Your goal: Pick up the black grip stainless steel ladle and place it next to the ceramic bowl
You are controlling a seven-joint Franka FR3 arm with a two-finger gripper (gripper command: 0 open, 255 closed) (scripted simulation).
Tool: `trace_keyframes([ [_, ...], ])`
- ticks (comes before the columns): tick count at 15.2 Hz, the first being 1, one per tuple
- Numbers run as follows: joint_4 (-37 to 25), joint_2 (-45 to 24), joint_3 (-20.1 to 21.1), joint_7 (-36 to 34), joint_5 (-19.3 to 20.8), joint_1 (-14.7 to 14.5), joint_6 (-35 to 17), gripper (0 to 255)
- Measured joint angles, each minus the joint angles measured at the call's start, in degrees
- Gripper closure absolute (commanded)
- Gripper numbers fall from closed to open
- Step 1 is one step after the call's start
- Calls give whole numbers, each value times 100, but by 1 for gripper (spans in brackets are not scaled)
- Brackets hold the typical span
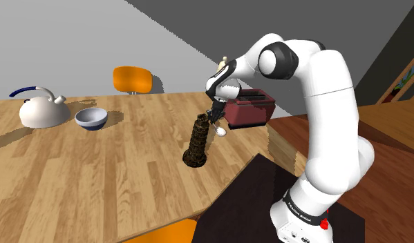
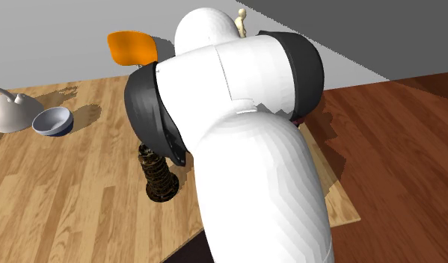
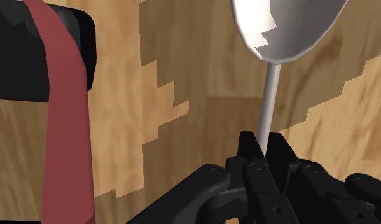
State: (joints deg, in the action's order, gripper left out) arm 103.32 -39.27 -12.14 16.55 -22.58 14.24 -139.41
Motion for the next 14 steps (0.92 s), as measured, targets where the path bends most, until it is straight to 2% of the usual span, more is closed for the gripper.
trace_keyframes([
  [6,16,2,8,17,-13,9,-54,255],
  [14,123,343,-133,-157,138,-59,315,255],
])
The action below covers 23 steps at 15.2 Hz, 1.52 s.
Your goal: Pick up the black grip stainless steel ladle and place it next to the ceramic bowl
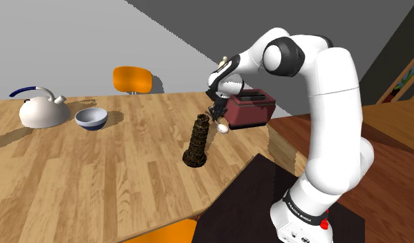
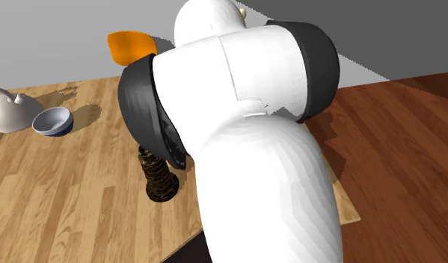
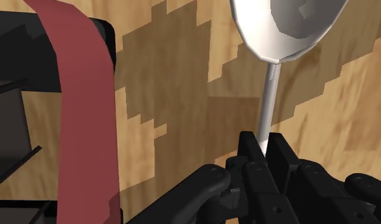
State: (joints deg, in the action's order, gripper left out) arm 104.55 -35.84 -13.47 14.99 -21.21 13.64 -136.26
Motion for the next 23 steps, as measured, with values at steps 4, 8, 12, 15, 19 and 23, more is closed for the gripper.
trace_keyframes([
  [4,56,244,-68,-69,87,-45,182,255],
  [8,76,453,-124,-143,171,-89,364,255],
  [12,46,664,-187,-214,268,-118,597,255],
  [15,18,806,-221,-284,335,-154,757,255],
  [19,-9,998,-268,-354,422,-183,966,255],
  [23,-37,1072,-218,-643,475,-384,1024,255],
])
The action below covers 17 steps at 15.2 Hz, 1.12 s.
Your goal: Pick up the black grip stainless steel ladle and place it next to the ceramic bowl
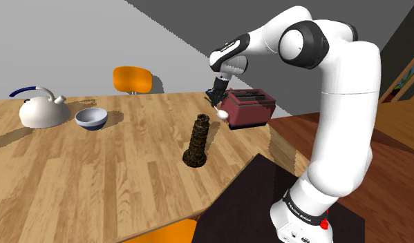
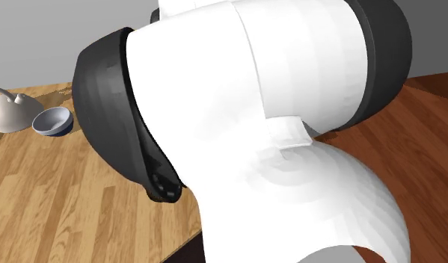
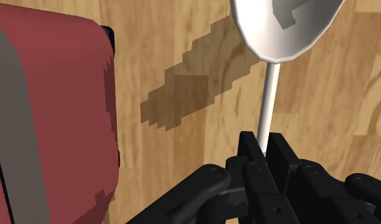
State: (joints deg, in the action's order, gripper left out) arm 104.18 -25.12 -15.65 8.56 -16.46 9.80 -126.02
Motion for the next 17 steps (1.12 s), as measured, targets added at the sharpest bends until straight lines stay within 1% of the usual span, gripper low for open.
trace_keyframes([
  [3,117,88,81,-344,43,-267,-81,255],
  [5,7,35,148,-600,63,-436,-61,255],
  [8,5,38,241,-975,99,-706,-112,255],
  [17,-595,-364,514,-2060,178,-1431,-64,255],
])
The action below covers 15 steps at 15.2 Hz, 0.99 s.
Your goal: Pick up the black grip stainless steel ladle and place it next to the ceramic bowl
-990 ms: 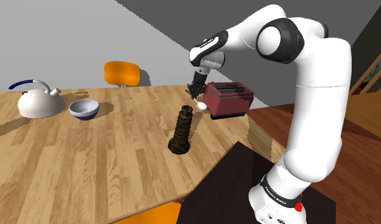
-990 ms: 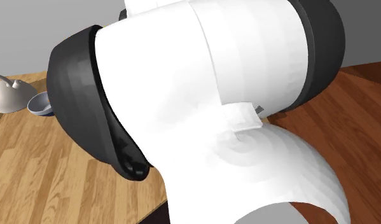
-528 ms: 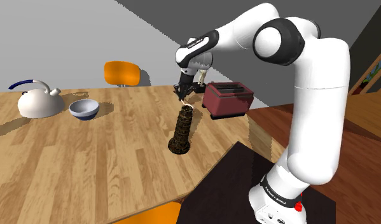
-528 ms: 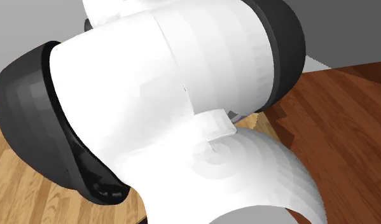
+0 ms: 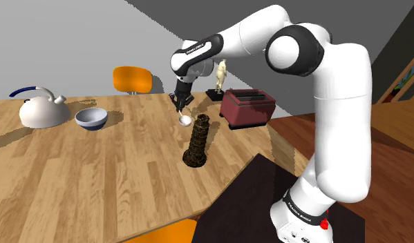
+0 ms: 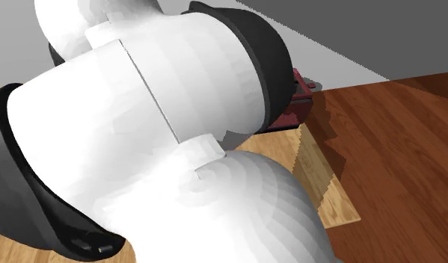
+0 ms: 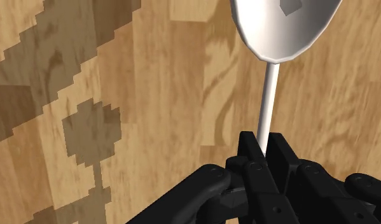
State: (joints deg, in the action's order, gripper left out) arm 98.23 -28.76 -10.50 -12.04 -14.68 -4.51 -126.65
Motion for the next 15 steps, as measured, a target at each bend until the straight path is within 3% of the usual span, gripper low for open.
trace_keyframes([
  [7,-826,-525,174,-811,74,-518,199,255],
  [15,-2479,-1491,328,-1748,183,-1065,771,255],
])
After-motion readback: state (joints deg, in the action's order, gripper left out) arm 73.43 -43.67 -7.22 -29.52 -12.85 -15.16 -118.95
